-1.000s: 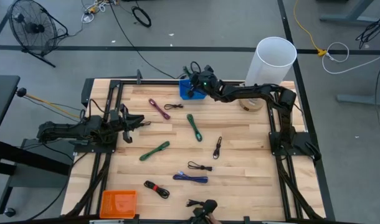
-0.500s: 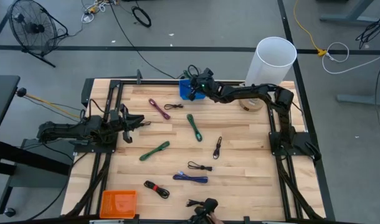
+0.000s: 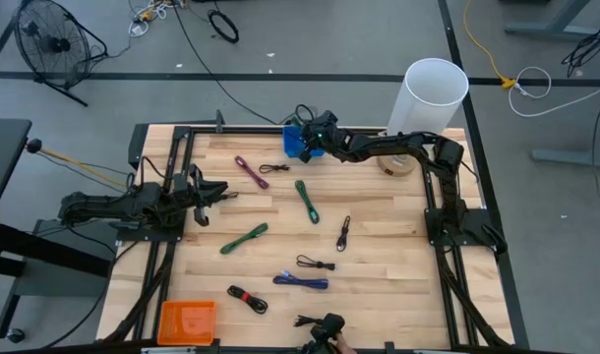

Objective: Pick & Place USB Port
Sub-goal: Put the green charger cable into the blue basket

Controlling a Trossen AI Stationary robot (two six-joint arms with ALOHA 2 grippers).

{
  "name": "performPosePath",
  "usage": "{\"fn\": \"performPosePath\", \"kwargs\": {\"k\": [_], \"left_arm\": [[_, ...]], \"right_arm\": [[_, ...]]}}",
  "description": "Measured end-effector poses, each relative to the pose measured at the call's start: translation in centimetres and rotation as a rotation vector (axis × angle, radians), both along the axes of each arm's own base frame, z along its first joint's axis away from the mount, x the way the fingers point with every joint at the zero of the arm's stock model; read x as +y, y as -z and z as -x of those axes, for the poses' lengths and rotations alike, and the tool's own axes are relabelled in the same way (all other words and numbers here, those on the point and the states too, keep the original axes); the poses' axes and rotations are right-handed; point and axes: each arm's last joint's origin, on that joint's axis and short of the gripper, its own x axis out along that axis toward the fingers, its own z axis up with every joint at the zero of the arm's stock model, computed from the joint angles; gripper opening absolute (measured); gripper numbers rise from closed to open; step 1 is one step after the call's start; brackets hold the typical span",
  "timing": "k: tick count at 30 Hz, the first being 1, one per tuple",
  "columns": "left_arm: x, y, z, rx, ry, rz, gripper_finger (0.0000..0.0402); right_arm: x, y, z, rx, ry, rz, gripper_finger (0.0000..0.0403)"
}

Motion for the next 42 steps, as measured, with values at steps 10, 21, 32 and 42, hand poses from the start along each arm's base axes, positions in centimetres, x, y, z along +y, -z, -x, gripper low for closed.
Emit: {"fn": "performPosePath", "kwargs": {"k": [10,21,32,42], "left_arm": [[0.0,0.0,0.0,0.000,0.000,0.001,0.0046],[0.0,0.0,0.0,0.001,0.000,-0.002,0.0046],[0.0,0.0,0.0,0.000,0.001,0.002,0.0046],[0.0,0.0,0.0,-0.002,0.002,0.009,0.0046]], "right_arm": [[-0.5,0.1,0.4,-0.006,0.018,-0.028,0.0148],[0.1,-0.7,0.3,-0.008,0.033,-0.002,0.0170],[6.4,-2.1,-0.5,0.008,-0.234,-0.306,0.0169],[15.2,-0.7,-1.1,0.187,-0.371,-0.488,0.0181]]}}
